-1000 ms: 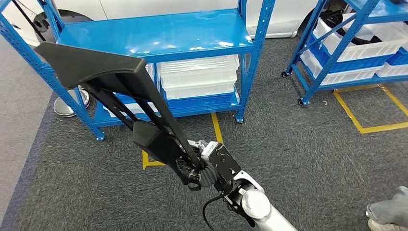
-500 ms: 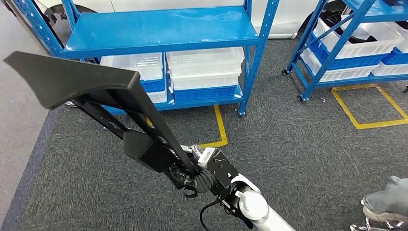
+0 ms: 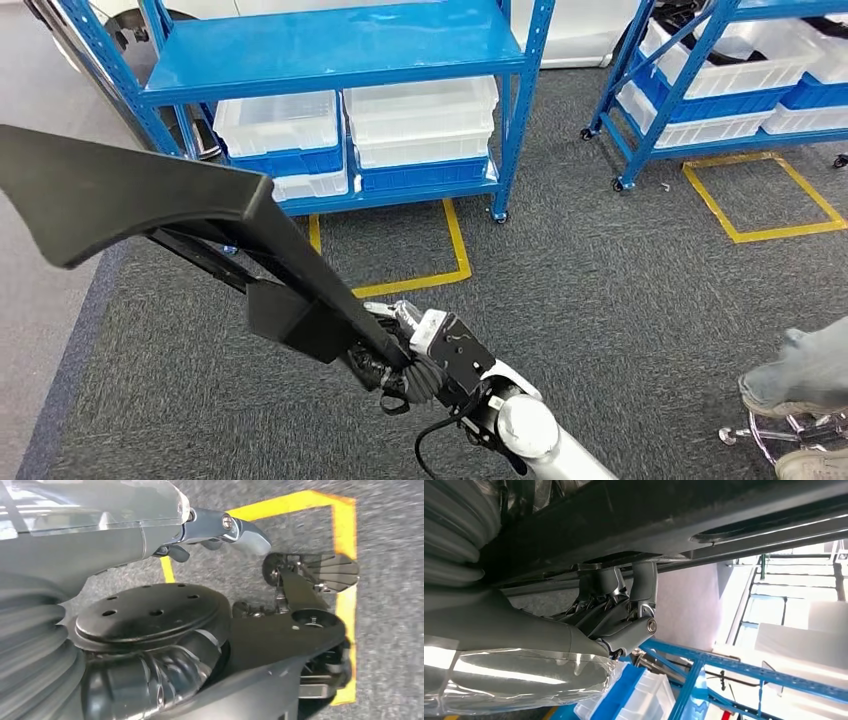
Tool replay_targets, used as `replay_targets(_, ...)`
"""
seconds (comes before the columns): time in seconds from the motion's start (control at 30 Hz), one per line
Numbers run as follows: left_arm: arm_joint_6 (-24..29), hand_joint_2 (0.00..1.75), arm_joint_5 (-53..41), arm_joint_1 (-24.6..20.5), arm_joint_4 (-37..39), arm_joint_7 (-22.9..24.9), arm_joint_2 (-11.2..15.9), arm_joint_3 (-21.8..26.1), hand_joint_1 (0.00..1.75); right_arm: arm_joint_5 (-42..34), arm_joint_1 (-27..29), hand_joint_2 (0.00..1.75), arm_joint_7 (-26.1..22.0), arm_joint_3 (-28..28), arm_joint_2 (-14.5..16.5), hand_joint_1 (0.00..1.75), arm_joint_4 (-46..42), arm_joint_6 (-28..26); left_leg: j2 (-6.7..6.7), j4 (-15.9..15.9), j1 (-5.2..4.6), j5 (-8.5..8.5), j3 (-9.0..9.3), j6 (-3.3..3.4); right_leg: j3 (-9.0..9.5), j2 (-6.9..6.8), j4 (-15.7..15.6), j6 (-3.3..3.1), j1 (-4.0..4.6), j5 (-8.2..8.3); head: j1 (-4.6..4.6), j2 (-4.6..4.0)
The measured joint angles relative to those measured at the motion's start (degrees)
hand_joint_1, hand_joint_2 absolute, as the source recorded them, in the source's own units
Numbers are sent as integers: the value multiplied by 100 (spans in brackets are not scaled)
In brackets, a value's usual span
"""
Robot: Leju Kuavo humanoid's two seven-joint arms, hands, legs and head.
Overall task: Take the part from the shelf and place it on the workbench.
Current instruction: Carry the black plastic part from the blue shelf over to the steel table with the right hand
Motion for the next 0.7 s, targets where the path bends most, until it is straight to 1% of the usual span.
replay_targets(0.03, 2, 175, 1, -4, -1, -1, 1, 17, 0, 1, -4, 175, -2, 9, 3, 161, 1, 1, -2, 283, 11, -331, -72, -22, -94, -13, 2, -29, 3, 76, -3, 0)
replay_targets(0.07, -1, 175, 0, -9, -1, 0, 1, 27, 0, 1, -6, 175, -4, 16, 7, 161, 1, 1, -1, 645, 15, -641, -141, -43, -199, -16, 7, -49, 6, 149, -4, 0)
replay_targets(0.1, -10, 175, -2, -13, -1, 3, 2, 31, 0, 1, -7, 175, -4, 20, 9, 161, 2, 2, -1, 1020, 19, -832, -187, -64, -303, -21, 15, -50, 10, 222, -4, 0)
replay_targets(0.13, -34, 175, -3, -15, -2, 9, 6, 33, 0, 1, -7, 175, -4, 22, 10, 161, 4, 2, -1, 1329, 23, -831, -193, -81, -417, -26, 28, -46, 13, 294, -4, 0)
replay_targets(0.17, -70, 175, -6, -15, -2, 15, 16, 34, 0, 1, -10, 175, -4, 25, 11, 161, 9, 1, 0, 1513, 27, -659, -145, -93, -535, -31, 49, -37, 14, 367, -4, 0)
replay_targets(0.2, -111, 175, -7, -14, -3, 21, 32, 37, 0, 1, -14, 175, -4, 30, 17, 161, 16, 1, 0, 1529, 30, -408, -22, -97, -653, -36, 80, -25, 13, 435, -4, 0)
replay_targets(0.23, -148, 175, -5, -12, -3, 26, 48, 40, 0, 1, -20, 175, -4, 35, 27, 161, 26, 0, 0, 1353, 32, -201, 193, -91, -763, -36, 118, -9, 13, 495, -5, 0)
replay_targets(0.27, -166, 175, -3, -4, -3, 28, 61, 44, 0, 1, -26, 175, -4, 40, 42, 161, 33, -1, 0, 963, 24, -183, 535, -72, -851, -33, 165, 10, 20, 542, -5, 0)
replay_targets(0.3, -167, 175, -2, 3, -3, 30, 68, 48, 0, 1, -32, 175, -6, 44, 57, 161, 39, -1, 0, 467, 15, -326, 898, -42, -910, -32, 211, 32, 29, 578, -4, 0)
replay_targets(0.33, -162, 175, -6, 7, -3, 33, 68, 50, 0, 1, -40, 175, -9, 45, 68, 161, 41, -1, 0, 27, 3, -530, 1195, -4, -949, -34, 249, 58, 37, 615, -4, 0)
replay_targets(0.37, -155, 175, -12, 9, -3, 37, 69, 51, 0, 1, -47, 175, -13, 46, 74, 161, 42, -2, -1, -293, -12, -699, 1388, 39, -973, -41, 269, 87, 42, 655, -3, 0)
replay_targets(0.4, -158, 175, -19, 10, -3, 42, 72, 53, 0, 1, -55, 175, -15, 47, 79, 161, 43, -2, -3, -435, -9, -752, 1431, 88, -985, -49, 271, 120, 45, 701, -2, 0)
replay_targets(0.43, -170, 175, -23, 14, -3, 48, 75, 55, 0, 1, -60, 175, -17, 49, 84, 161, 46, -2, 1, -455, 0, -727, 1409, 134, -1003, -47, 280, 154, 39, 723, -3, 0)
replay_targets(0.47, -183, 175, -23, 26, -3, 56, 80, 56, 0, 1, -63, 175, -17, 52, 90, 161, 50, 1, 7, -463, 11, -677, 1379, 181, -1038, -33, 334, 190, 31, 674, 0, 0)
replay_targets(0.5, -195, 175, -24, 39, -3, 63, 86, 59, 0, 1, -65, 175, -18, 57, 95, 161, 53, 3, 20, -473, 24, -625, 1346, 228, -1105, -14, 488, 224, 21, 541, 0, 0)
replay_targets(0.53, -200, 175, -29, 48, -3, 67, 91, 59, 0, 1, -66, 175, -19, 61, 97, 161, 60, 4, 39, -472, 29, -579, 1305, 259, -1219, 6, 775, 254, 2, 322, 1, 0)
replay_targets(0.57, -202, 175, -34, 55, -3, 72, 95, 60, 0, 1, -66, 175, -19, 65, 99, 161, 69, 8, 49, -465, 27, -537, 1252, 281, -1359, 18, 1152, 283, -10, 78, 2, 0)
replay_targets(0.6, -202, 175, -40, 59, -3, 72, 97, 60, 0, 1, -66, 175, -19, 67, 99, 161, 81, 10, 59, -452, 27, -498, 1198, 291, -1488, 22, 1539, 305, -23, -127, 1, 0)
replay_targets(0.63, -202, 175, -46, 64, -3, 74, 97, 60, 0, 1, -65, 175, -18, 69, 99, 161, 96, 12, 62, -436, 28, -464, 1142, 286, -1557, 23, 1815, 324, -37, -242, 1, 0)
replay_targets(0.67, -202, 175, -49, 72, -3, 76, 98, 60, 0, 1, -66, 175, -17, 70, 100, 161, 110, 14, 60, -414, 30, -439, 1091, 275, -1516, 22, 1879, 336, -51, -244, 1, 0)
replay_targets(0.7, -202, 175, -52, 80, -3, 78, 98, 60, 0, 1, -69, 175, -17, 71, 103, 161, 120, 15, 59, -385, 34, -424, 1049, 264, -1360, 21, 1719, 342, -67, -154, 1, 0)
